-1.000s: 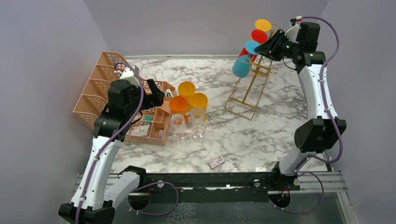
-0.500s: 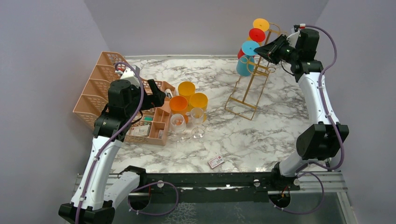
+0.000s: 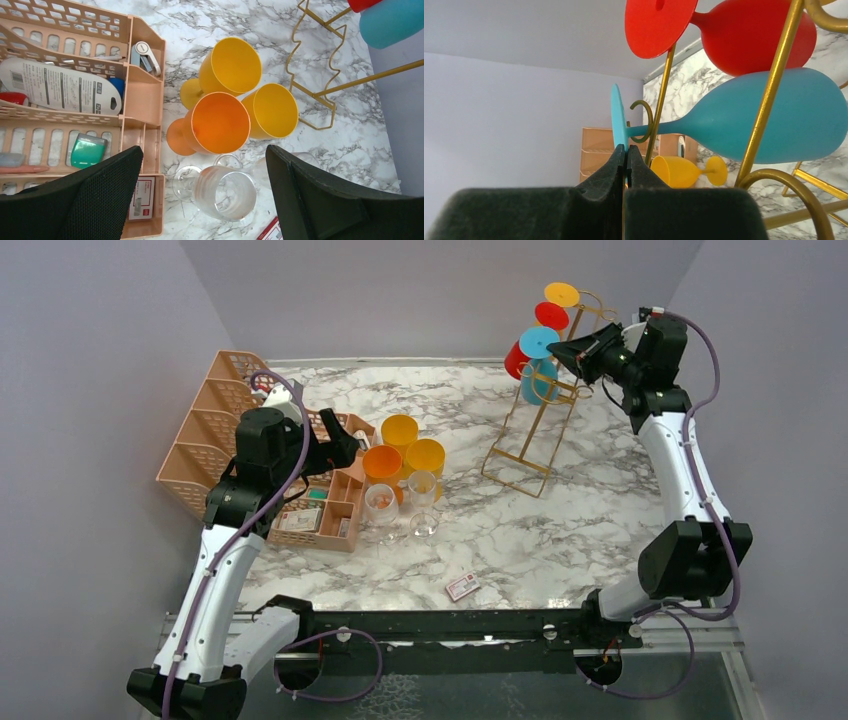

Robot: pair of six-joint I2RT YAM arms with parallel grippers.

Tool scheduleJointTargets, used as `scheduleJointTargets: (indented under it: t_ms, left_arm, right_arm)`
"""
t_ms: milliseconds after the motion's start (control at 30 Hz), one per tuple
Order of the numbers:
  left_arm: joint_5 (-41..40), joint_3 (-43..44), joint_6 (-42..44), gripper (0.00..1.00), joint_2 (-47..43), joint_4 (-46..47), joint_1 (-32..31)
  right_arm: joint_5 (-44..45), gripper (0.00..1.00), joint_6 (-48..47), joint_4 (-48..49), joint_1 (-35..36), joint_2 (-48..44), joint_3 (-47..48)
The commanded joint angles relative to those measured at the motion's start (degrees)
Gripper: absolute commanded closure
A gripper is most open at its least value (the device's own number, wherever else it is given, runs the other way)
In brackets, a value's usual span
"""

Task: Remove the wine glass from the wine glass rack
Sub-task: Pick up the wine glass from the wine rack.

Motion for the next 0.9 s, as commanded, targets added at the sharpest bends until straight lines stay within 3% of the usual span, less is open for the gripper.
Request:
scheduleJointTargets:
  t_ms: [0, 267, 867]
  left_arm:
    - [1.84, -0.25, -0.86, 0.01, -0.12, 1.84, 0.17]
    - [1.74, -0.33, -1.64, 0.01, -0.21, 1.81, 0.17]
    - [5.11, 1.2, -1.95, 0.01, -0.03, 1.92, 0.17]
  right_arm:
    - [1.27, 0.99, 7.9, 6.26, 0.17, -3.55, -3.75]
    - [2.89, 0.99, 13.95, 10.44, 0.17, -6.35, -6.22]
    - [1.59, 0.99, 14.49, 8.19, 0.17, -4.22, -3.14]
